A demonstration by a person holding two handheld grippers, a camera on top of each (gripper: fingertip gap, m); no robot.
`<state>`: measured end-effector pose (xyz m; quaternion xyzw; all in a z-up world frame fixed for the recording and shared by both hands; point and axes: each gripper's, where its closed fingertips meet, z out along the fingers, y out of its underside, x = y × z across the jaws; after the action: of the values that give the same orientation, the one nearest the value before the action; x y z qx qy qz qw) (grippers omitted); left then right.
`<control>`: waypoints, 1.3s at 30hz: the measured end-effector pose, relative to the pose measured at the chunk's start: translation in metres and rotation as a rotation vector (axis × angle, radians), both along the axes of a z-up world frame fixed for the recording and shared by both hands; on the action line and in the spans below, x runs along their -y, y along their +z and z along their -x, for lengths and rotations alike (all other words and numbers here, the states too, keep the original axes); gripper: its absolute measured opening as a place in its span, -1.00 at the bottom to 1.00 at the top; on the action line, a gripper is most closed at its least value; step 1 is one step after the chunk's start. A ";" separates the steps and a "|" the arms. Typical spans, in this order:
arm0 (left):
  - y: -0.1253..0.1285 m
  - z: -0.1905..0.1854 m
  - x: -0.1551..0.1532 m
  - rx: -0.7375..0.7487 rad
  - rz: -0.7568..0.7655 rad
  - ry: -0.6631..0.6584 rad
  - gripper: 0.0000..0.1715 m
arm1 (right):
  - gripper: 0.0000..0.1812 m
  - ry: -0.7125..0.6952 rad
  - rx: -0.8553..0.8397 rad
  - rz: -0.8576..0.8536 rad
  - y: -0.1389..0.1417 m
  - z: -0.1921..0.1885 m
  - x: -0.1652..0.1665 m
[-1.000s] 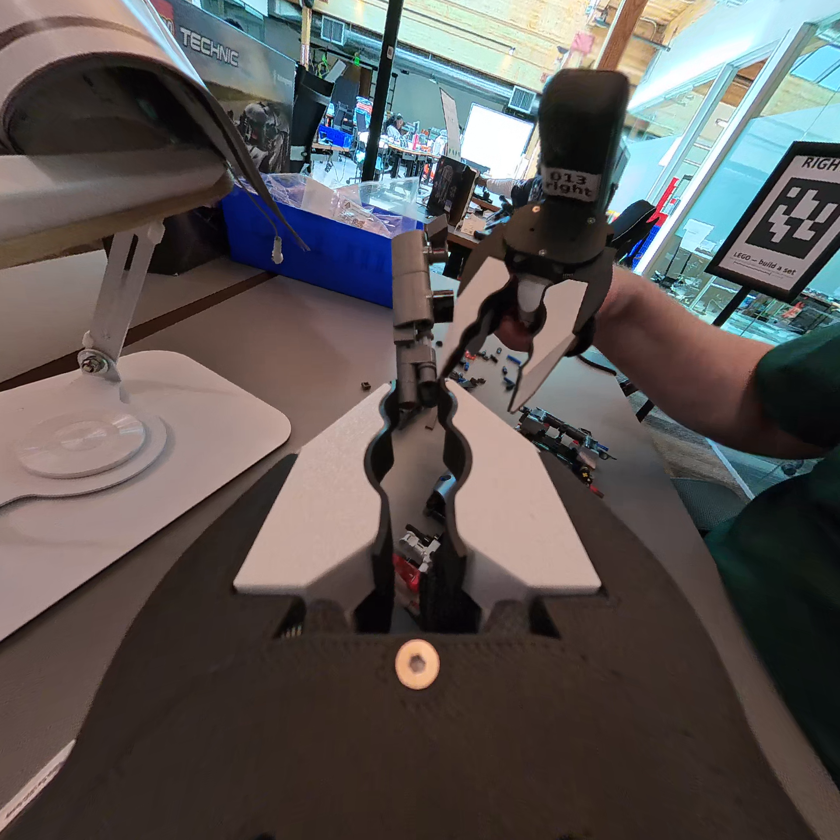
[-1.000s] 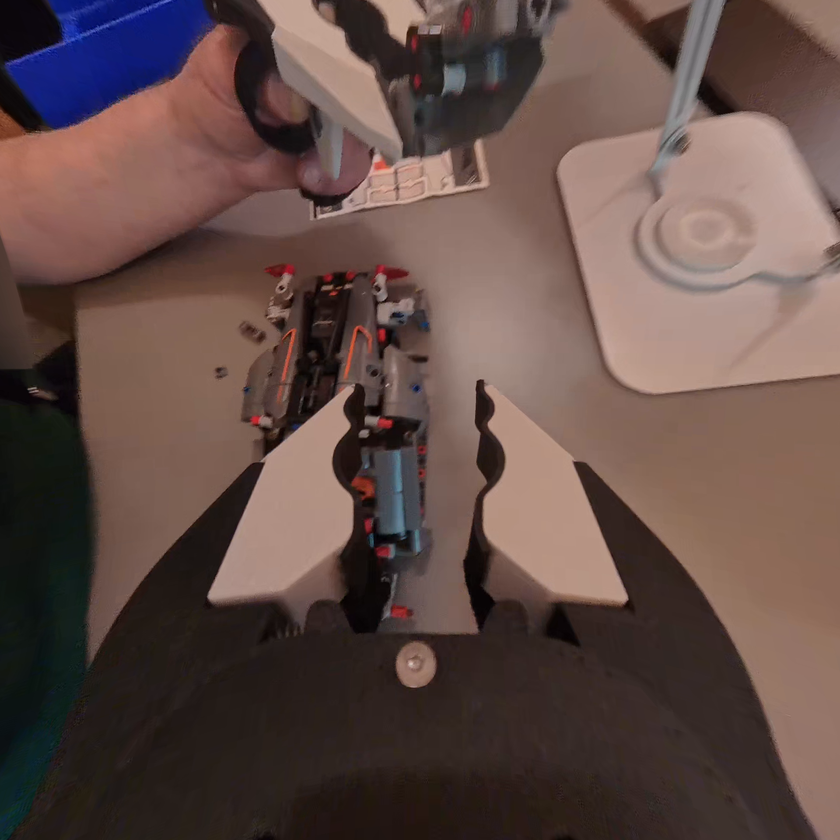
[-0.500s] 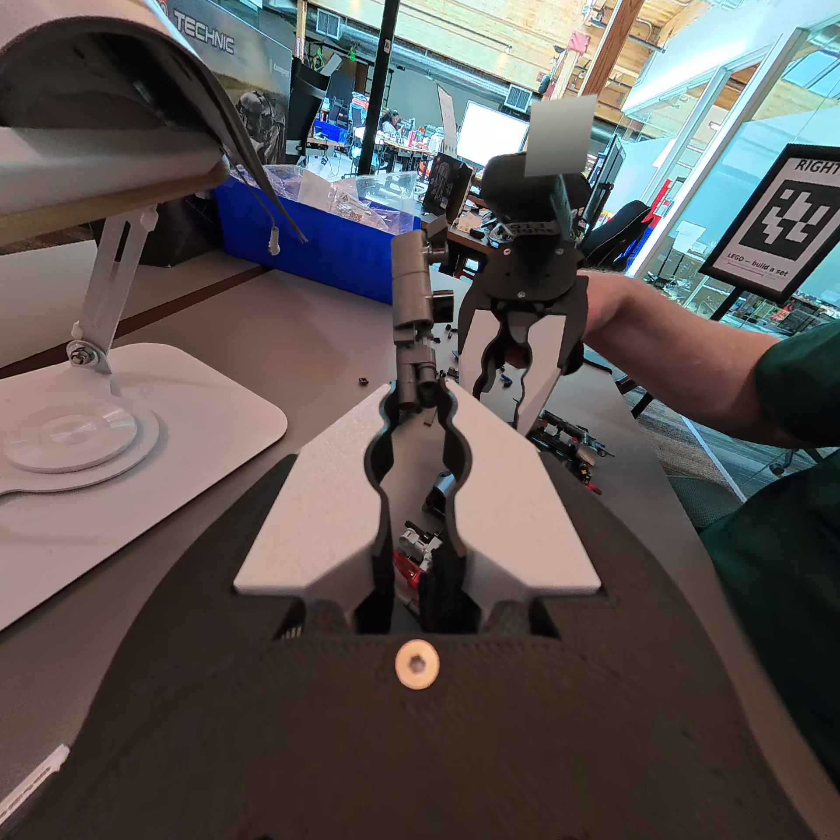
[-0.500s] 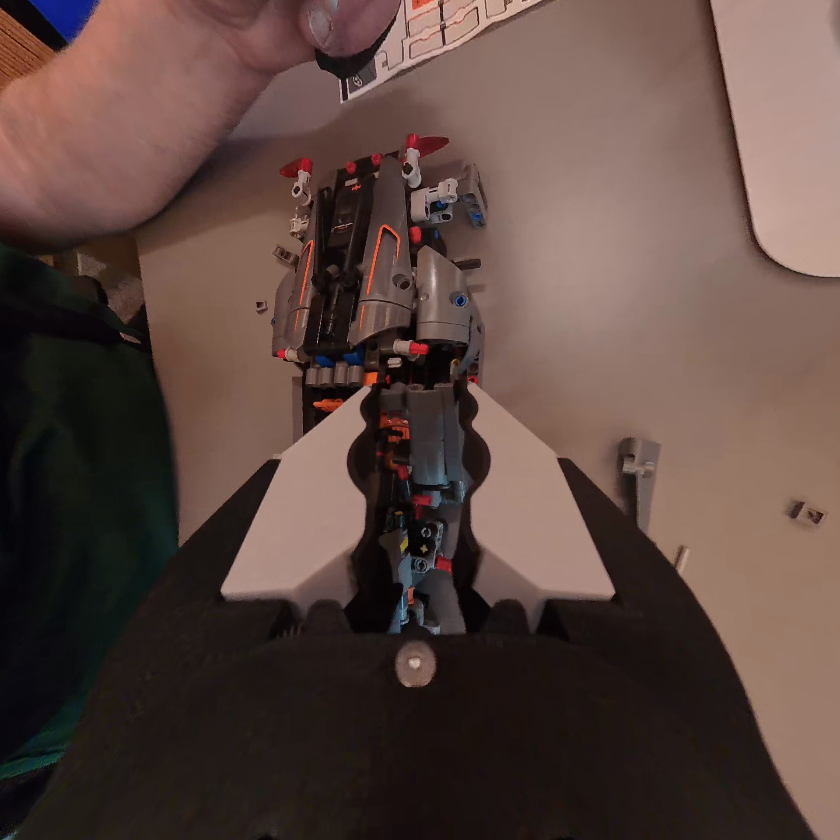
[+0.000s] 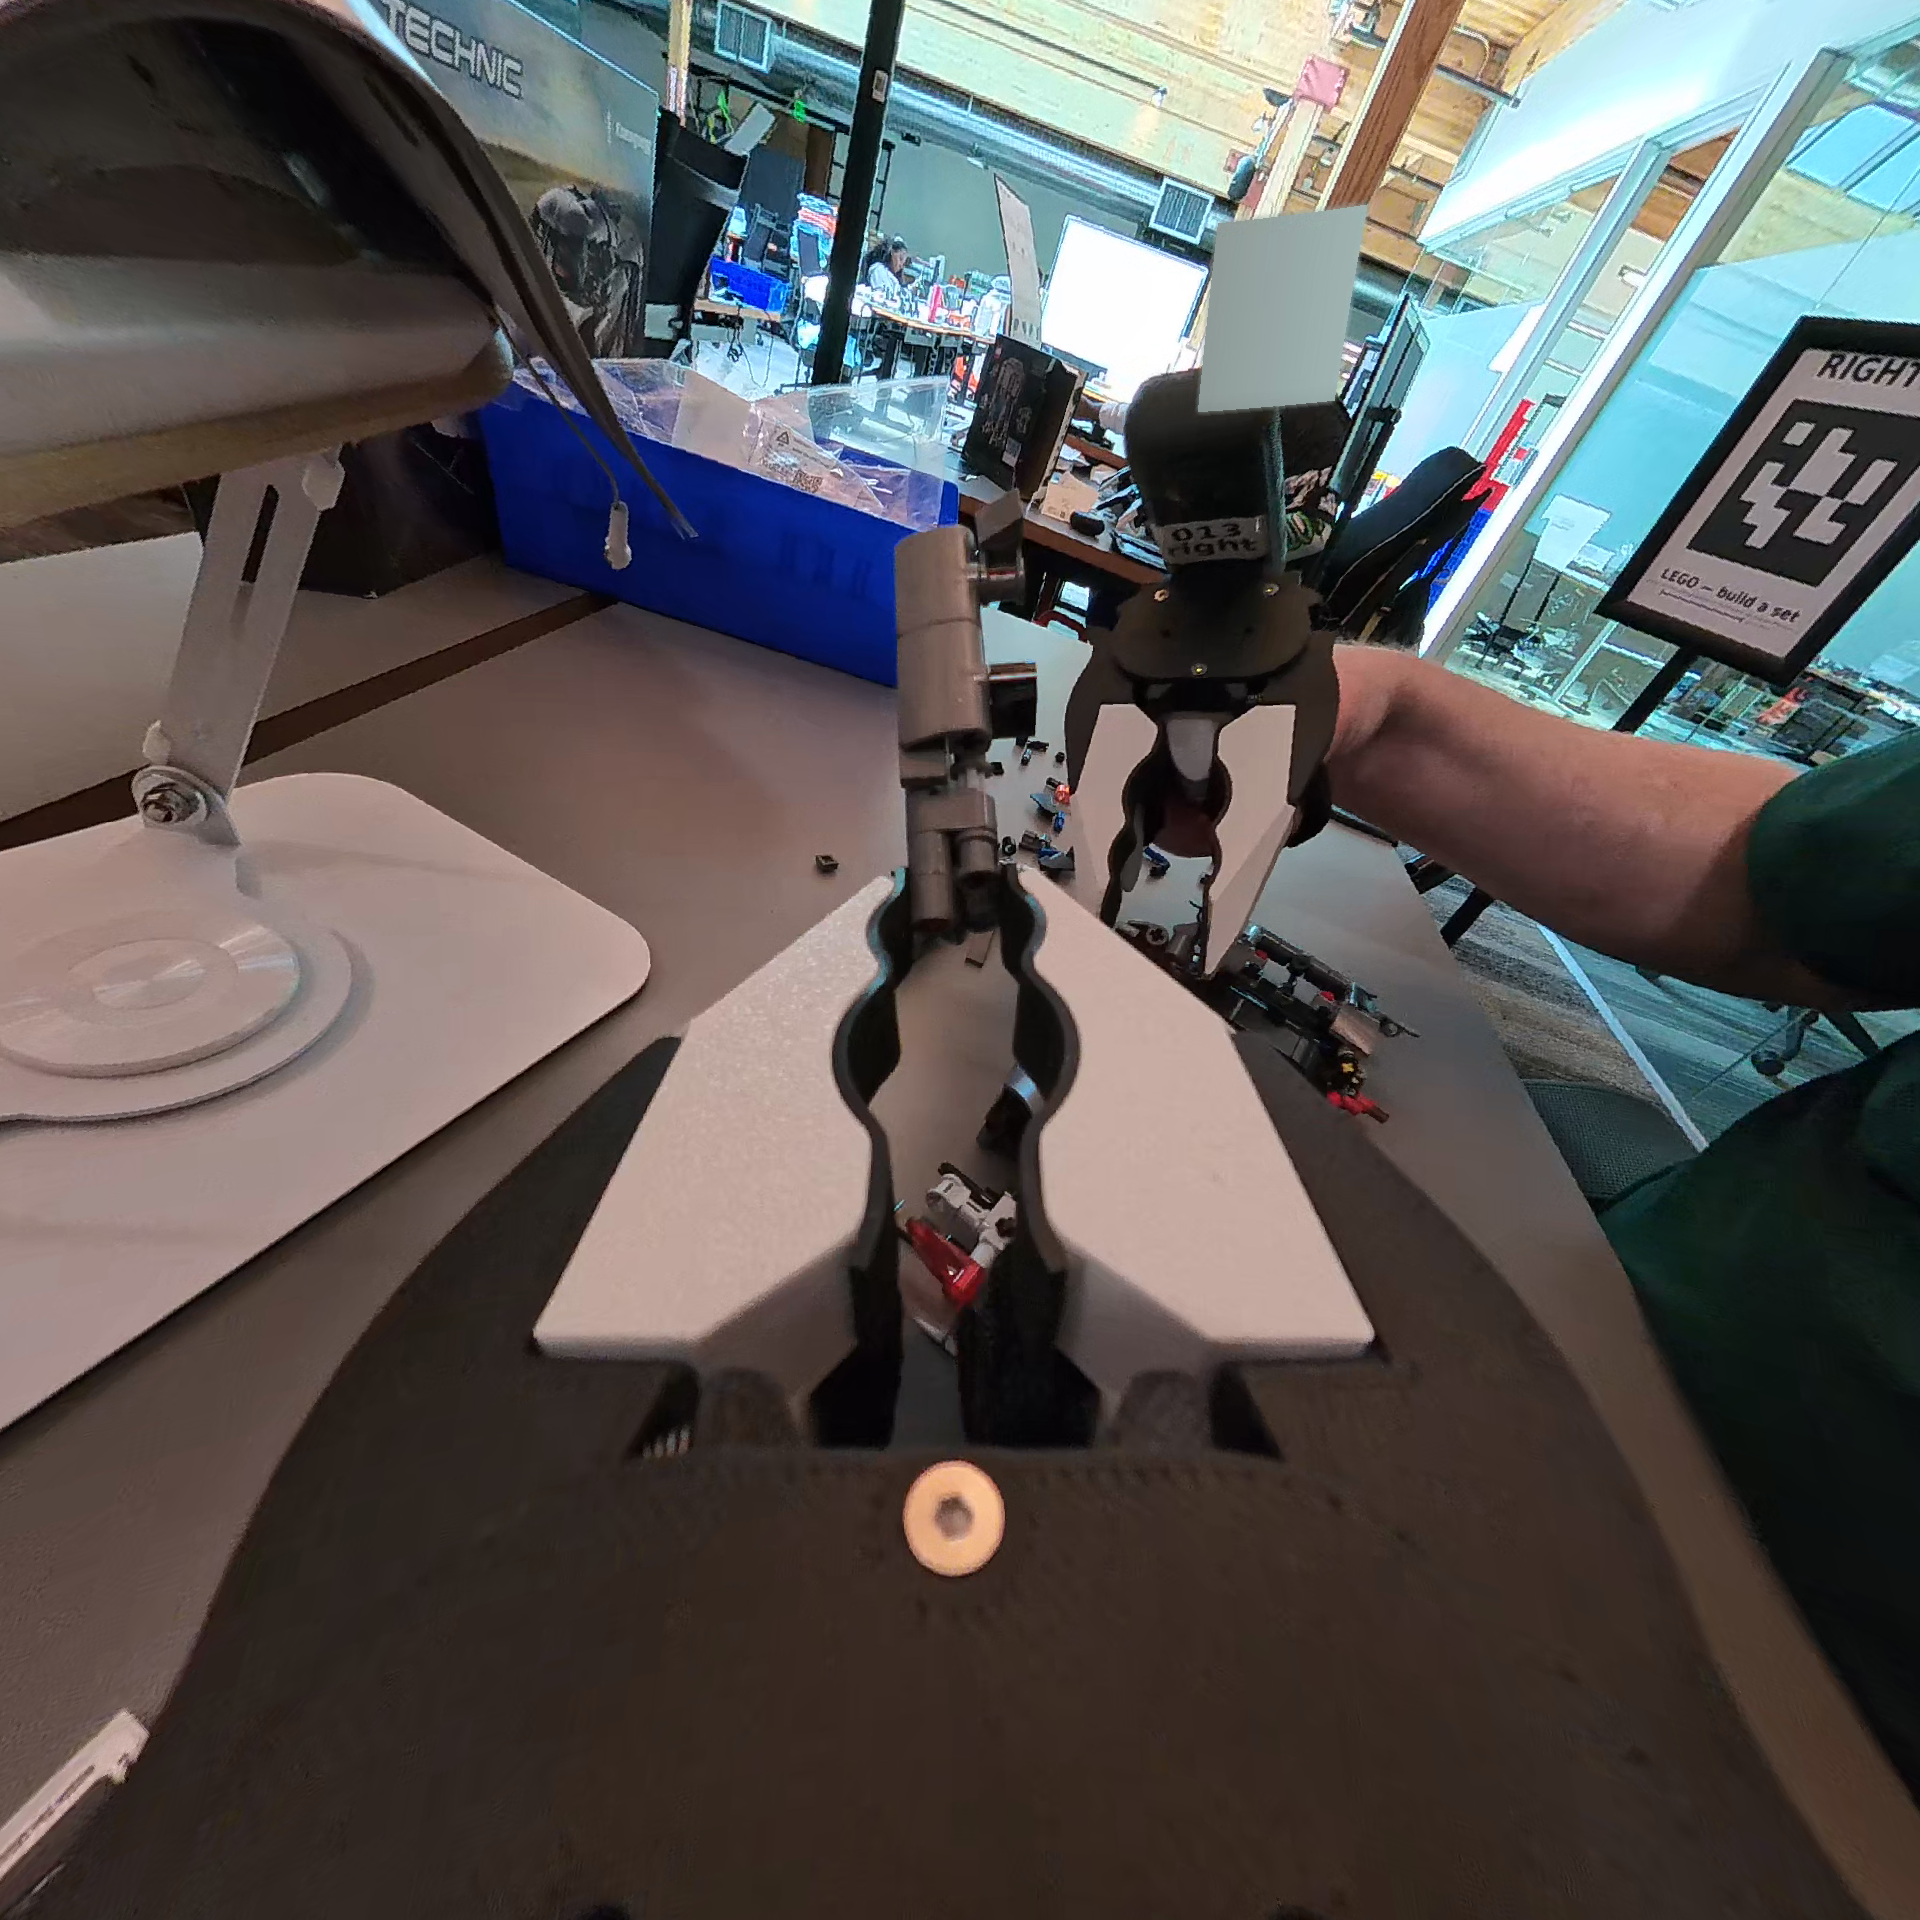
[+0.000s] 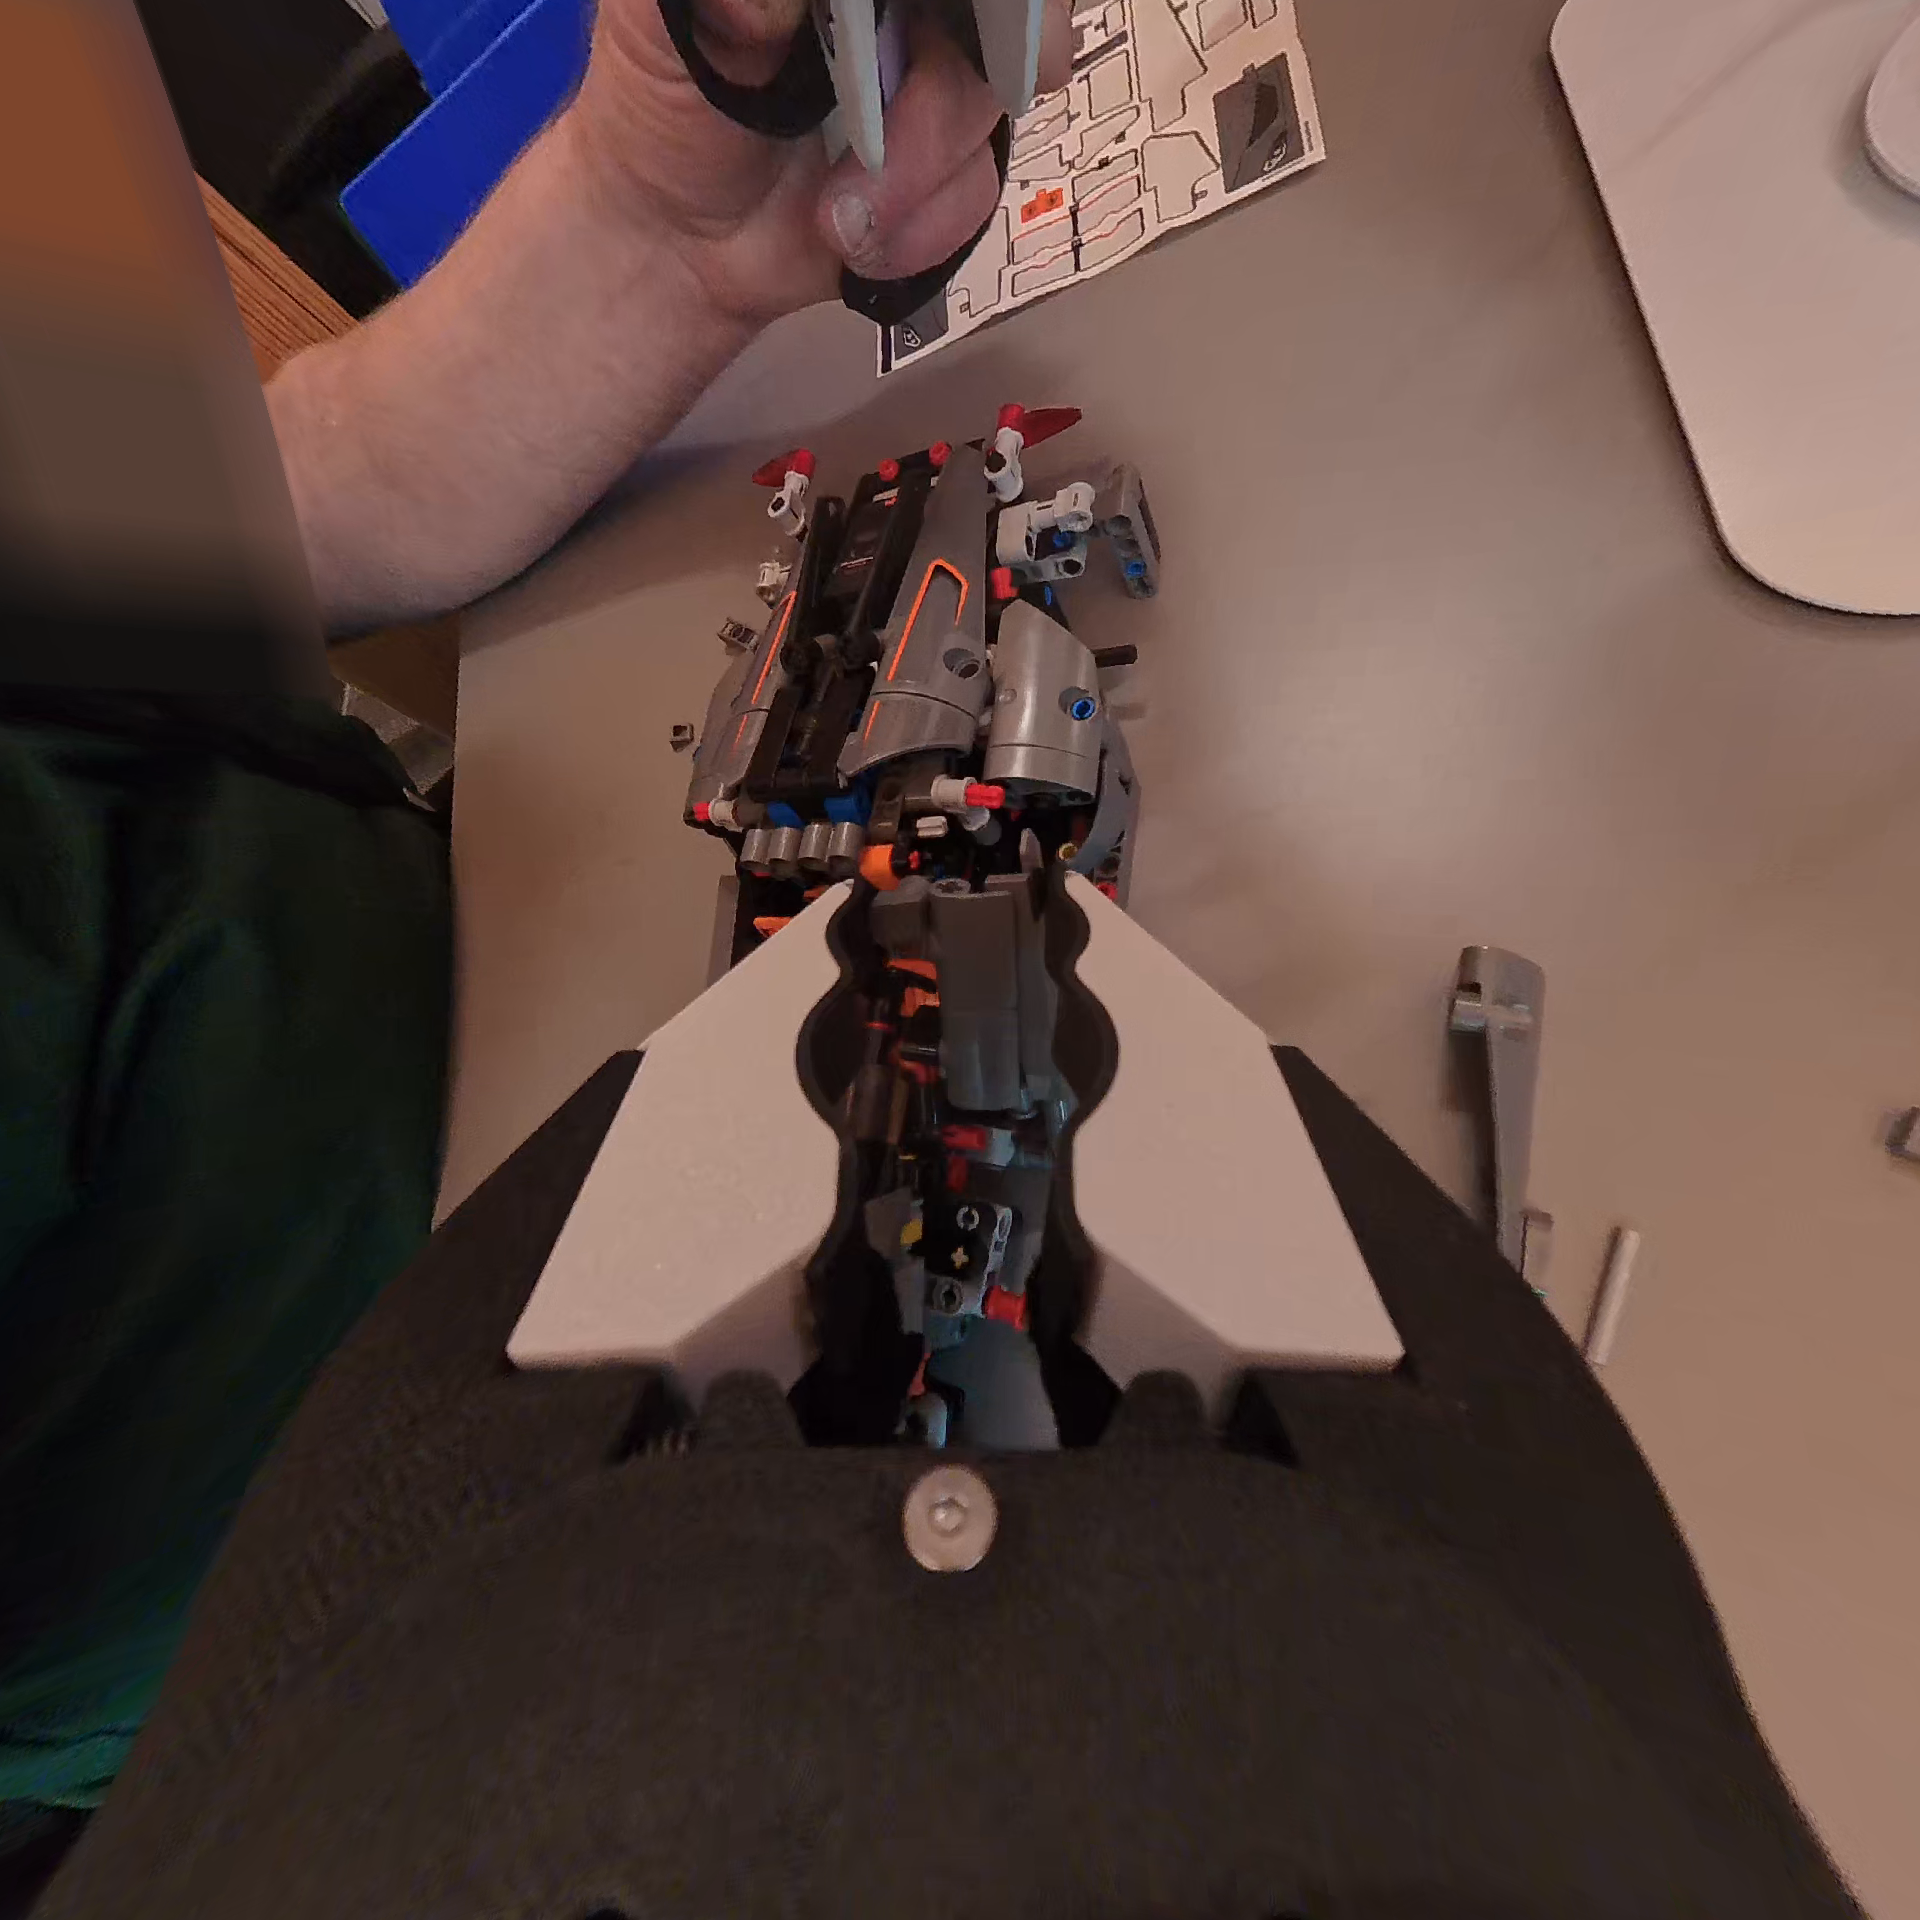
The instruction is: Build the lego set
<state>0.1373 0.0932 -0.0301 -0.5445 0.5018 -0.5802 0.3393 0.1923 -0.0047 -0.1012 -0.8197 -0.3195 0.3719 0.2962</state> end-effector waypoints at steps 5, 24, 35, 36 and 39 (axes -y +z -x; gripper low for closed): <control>-0.002 -0.001 0.000 -0.005 0.002 -0.002 -0.84 | -0.66 0.002 -0.040 -0.007 0.001 0.000 0.001; -0.006 -0.003 0.001 -0.012 0.007 -0.009 -0.84 | -0.63 0.000 -0.072 0.014 0.000 0.001 0.000; -0.007 -0.004 0.002 -0.016 0.008 -0.015 -0.84 | -0.62 -0.009 -0.064 0.035 -0.001 0.003 -0.001; -0.008 -0.004 0.002 -0.017 0.008 -0.016 -0.84 | -0.62 -0.009 -0.063 0.034 -0.001 0.003 -0.001; -0.008 -0.004 0.003 -0.019 0.008 -0.017 -0.84 | -0.62 -0.012 -0.071 0.034 0.000 0.002 -0.001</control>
<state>0.1417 0.0904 -0.0383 -0.5470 0.5073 -0.5800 0.3272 0.1902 -0.0039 -0.1017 -0.8128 -0.2974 0.4043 0.2958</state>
